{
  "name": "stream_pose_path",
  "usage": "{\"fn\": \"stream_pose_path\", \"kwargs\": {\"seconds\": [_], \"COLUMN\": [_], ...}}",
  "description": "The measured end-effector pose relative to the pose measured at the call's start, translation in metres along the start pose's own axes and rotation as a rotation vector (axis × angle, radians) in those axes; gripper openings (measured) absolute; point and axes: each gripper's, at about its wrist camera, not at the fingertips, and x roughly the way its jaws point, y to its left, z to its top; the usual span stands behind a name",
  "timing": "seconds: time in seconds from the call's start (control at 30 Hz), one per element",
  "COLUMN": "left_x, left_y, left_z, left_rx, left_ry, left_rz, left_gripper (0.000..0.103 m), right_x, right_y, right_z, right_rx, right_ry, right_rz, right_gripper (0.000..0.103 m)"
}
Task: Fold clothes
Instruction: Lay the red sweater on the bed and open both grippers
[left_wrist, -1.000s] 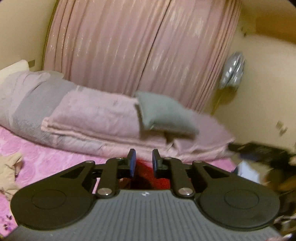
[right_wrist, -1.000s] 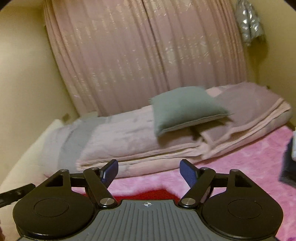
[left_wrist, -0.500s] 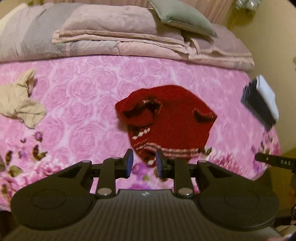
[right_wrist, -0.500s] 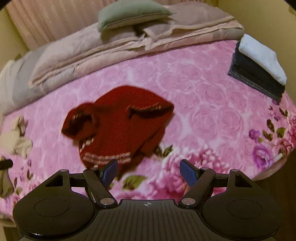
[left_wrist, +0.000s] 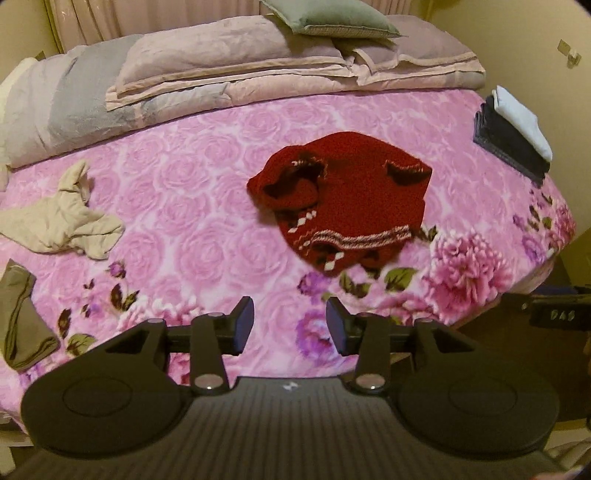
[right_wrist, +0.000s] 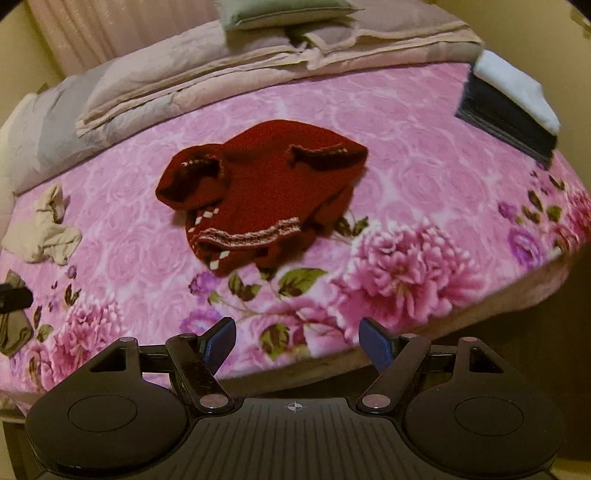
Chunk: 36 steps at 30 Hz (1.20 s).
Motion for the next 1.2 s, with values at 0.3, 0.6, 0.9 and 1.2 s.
{"fn": "stream_pose_path", "kwargs": {"seconds": [0.3, 0.6, 0.9, 1.2], "left_x": [-0.009, 0.003, 0.032, 0.094], "left_y": [-0.006, -0.012, -0.017, -0.055], "left_z": [-0.014, -0.009, 0.025, 0.09], "left_rx": [0.046, 0.045, -0.04, -0.035], "left_ry": [-0.001, 0.024, -0.042, -0.115], "left_rz": [0.019, 0.024, 0.004, 0.111], "left_gripper": [0.04, 0.04, 0.04, 0.04], "right_x": [-0.014, -0.009, 0.012, 0.055], "right_y": [0.0, -0.012, -0.049, -0.138], "right_z": [-0.025, -0.026, 0.023, 0.128], "right_rx": [0.014, 0.04, 0.035, -0.076], "right_ry": [-0.004, 0.012, -0.067, -0.182], "right_rz": [-0.018, -0.021, -0.004, -0.015], "right_gripper": [0.077, 0.077, 0.077, 0.077]}}
